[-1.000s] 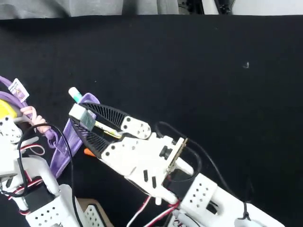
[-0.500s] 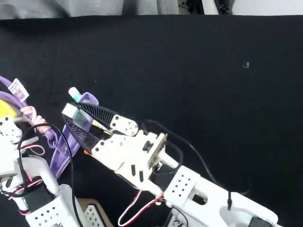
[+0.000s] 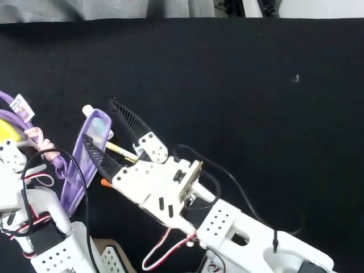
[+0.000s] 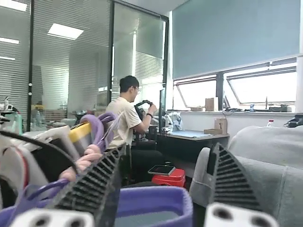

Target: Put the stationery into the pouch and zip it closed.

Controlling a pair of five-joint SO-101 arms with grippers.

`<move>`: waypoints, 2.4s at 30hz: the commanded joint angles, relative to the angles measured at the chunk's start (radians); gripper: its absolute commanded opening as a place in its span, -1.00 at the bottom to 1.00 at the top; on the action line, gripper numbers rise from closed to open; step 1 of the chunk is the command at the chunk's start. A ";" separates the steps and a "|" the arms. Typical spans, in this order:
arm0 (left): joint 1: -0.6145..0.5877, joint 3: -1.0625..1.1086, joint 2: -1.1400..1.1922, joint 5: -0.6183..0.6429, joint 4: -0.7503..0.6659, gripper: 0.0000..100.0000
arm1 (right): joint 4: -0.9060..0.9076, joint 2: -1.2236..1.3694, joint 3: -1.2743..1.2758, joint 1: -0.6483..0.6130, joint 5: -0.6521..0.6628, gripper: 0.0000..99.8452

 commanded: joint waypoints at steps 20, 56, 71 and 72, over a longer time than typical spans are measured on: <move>-0.012 0.016 -0.002 0.008 -0.015 -0.94 | 1.955 -0.243 -0.947 0.509 -0.115 -0.49; -0.001 0.039 -0.002 0.008 -0.018 -0.94 | 1.605 0.522 -0.397 0.568 -0.519 -0.49; -0.001 0.056 -0.002 0.008 -0.018 -0.94 | 1.519 0.524 -0.341 0.563 -0.512 -0.49; -0.001 0.056 -0.002 0.008 -0.018 -0.94 | 1.519 0.524 -0.340 0.563 -0.512 -0.50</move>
